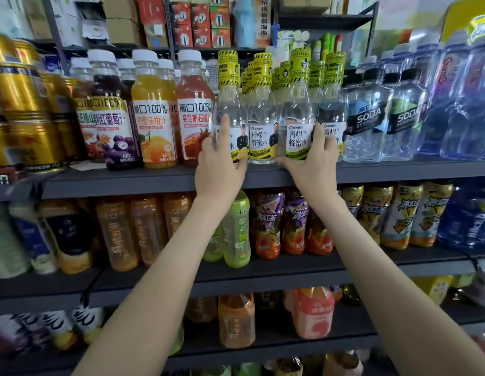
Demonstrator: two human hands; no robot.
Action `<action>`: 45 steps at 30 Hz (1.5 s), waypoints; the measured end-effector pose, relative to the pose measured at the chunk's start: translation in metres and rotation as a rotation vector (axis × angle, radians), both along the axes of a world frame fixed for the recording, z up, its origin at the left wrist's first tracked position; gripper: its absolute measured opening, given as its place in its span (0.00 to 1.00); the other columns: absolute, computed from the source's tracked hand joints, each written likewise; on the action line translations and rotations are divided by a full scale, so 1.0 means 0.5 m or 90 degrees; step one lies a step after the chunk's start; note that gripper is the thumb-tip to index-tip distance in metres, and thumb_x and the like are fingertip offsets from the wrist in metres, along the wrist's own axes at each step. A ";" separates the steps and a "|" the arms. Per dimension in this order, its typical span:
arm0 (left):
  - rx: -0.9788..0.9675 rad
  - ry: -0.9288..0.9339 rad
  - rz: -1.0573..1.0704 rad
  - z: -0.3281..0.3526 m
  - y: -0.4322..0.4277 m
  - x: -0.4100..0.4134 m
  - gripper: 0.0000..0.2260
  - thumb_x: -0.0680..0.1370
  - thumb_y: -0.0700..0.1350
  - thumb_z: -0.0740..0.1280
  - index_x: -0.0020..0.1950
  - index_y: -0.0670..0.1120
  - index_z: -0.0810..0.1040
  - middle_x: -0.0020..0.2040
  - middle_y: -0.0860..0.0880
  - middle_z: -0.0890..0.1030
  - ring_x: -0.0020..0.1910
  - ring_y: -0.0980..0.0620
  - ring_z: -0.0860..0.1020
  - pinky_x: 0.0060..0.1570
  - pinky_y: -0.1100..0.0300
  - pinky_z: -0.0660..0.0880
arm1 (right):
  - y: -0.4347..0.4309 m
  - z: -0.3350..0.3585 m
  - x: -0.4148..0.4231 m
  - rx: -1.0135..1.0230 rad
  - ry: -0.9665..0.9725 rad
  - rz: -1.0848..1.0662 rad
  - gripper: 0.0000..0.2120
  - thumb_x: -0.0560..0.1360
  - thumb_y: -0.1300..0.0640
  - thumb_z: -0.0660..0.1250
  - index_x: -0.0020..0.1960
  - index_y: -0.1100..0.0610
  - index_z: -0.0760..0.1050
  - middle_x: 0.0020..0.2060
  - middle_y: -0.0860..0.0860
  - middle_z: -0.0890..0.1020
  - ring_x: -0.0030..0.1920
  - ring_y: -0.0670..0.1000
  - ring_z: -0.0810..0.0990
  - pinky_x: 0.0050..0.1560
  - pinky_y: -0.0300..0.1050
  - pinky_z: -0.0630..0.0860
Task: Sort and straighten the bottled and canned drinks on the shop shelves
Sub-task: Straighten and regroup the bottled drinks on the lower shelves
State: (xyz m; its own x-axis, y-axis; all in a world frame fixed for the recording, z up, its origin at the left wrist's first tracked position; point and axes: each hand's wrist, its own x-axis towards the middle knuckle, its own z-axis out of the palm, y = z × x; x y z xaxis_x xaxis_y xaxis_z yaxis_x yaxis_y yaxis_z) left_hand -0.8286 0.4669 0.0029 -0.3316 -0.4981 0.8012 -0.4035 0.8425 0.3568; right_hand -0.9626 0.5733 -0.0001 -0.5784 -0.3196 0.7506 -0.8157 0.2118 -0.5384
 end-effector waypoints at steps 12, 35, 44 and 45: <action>0.048 -0.025 0.026 0.012 0.015 -0.006 0.42 0.76 0.49 0.69 0.78 0.52 0.41 0.61 0.39 0.69 0.54 0.41 0.73 0.49 0.54 0.71 | -0.025 0.017 0.000 0.056 0.029 -0.126 0.44 0.74 0.50 0.71 0.77 0.61 0.47 0.66 0.60 0.66 0.67 0.60 0.64 0.60 0.49 0.69; -0.116 -0.056 -0.054 -0.337 0.113 0.107 0.15 0.76 0.40 0.66 0.62 0.38 0.76 0.65 0.36 0.72 0.65 0.40 0.70 0.66 0.50 0.67 | 0.087 -0.322 0.140 -0.005 0.092 0.137 0.14 0.76 0.63 0.66 0.61 0.65 0.73 0.51 0.58 0.77 0.54 0.52 0.72 0.56 0.42 0.70; 0.180 -0.224 0.079 -0.518 0.156 0.251 0.16 0.79 0.43 0.64 0.66 0.42 0.73 0.68 0.42 0.68 0.67 0.44 0.68 0.63 0.51 0.70 | 0.105 -0.514 0.196 0.197 -0.142 0.243 0.14 0.77 0.62 0.65 0.63 0.63 0.72 0.54 0.58 0.76 0.58 0.59 0.73 0.57 0.49 0.71; 0.215 -0.244 0.097 -0.533 0.159 0.270 0.17 0.79 0.45 0.63 0.68 0.43 0.71 0.69 0.43 0.67 0.68 0.45 0.67 0.64 0.52 0.69 | 0.102 -0.535 0.208 0.219 -0.167 0.254 0.15 0.77 0.62 0.64 0.63 0.63 0.71 0.54 0.58 0.76 0.59 0.59 0.73 0.57 0.49 0.71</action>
State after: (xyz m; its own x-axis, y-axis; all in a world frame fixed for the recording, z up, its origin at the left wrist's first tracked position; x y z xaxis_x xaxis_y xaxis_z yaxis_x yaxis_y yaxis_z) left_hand -0.6934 0.5462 -0.2638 -0.4731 -0.7723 0.4239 -0.6666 0.6284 0.4009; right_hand -0.8588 0.6243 -0.2675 -0.5154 -0.7510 0.4127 -0.7168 0.1139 -0.6879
